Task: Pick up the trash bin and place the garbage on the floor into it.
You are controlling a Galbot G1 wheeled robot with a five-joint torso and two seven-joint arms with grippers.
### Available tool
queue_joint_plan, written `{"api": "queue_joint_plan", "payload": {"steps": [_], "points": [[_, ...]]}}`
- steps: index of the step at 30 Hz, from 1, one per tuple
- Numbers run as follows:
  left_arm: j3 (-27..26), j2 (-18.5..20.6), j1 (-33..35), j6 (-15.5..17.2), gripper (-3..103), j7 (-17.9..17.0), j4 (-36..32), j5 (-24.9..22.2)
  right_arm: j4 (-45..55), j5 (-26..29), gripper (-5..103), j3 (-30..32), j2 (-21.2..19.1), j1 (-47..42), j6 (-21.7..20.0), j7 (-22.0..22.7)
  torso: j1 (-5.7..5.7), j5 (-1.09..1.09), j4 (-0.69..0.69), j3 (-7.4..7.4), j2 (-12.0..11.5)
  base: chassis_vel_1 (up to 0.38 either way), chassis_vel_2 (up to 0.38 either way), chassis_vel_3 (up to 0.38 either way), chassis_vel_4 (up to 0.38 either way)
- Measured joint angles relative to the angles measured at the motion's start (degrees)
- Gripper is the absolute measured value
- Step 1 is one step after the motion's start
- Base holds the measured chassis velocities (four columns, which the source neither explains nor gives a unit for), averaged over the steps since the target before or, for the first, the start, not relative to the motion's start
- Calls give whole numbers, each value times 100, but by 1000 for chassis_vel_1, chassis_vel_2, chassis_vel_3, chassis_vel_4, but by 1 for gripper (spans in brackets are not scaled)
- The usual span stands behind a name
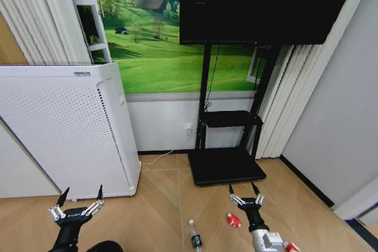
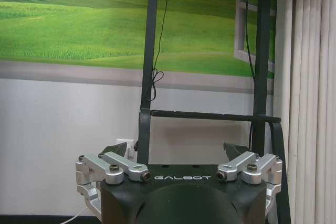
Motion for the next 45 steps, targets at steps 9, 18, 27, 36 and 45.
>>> {"api": "queue_joint_plan", "payload": {"steps": [9, 18, 27, 36, 45], "points": [[-28, -25, -1, 6, 100, -9, -5, -91, -20, -9, 100, 3, 40, 10, -3, 0, -69, 0, 0, -147, -215, 0, 0, 0, 0], [-98, -63, 12, 11, 100, -15, -15, -191, -60, -21, 100, -8, 44, 32, -3, -3, -140, 0, 0, -272, -412, 0, 0, 0, 0], [-98, -82, -2, 26, 100, -28, -5, -232, -76, -17, 100, 13, 18, 50, -5, 1, -196, 0, 0, -419, -615, 0, 0, 0, 0], [-143, -90, 16, 28, 100, -33, 18, -266, -90, -18, 100, 32, 21, 59, -10, 21, -260, 0, 0, -574, -833, 0, 0, 0, 0], [-114, -95, 24, 46, 100, -39, 22, -267, -95, -22, 100, 39, 34, 44, -6, 28, -317, 0, 0, -737, -1054, 0, 0, 0, 0]]}}
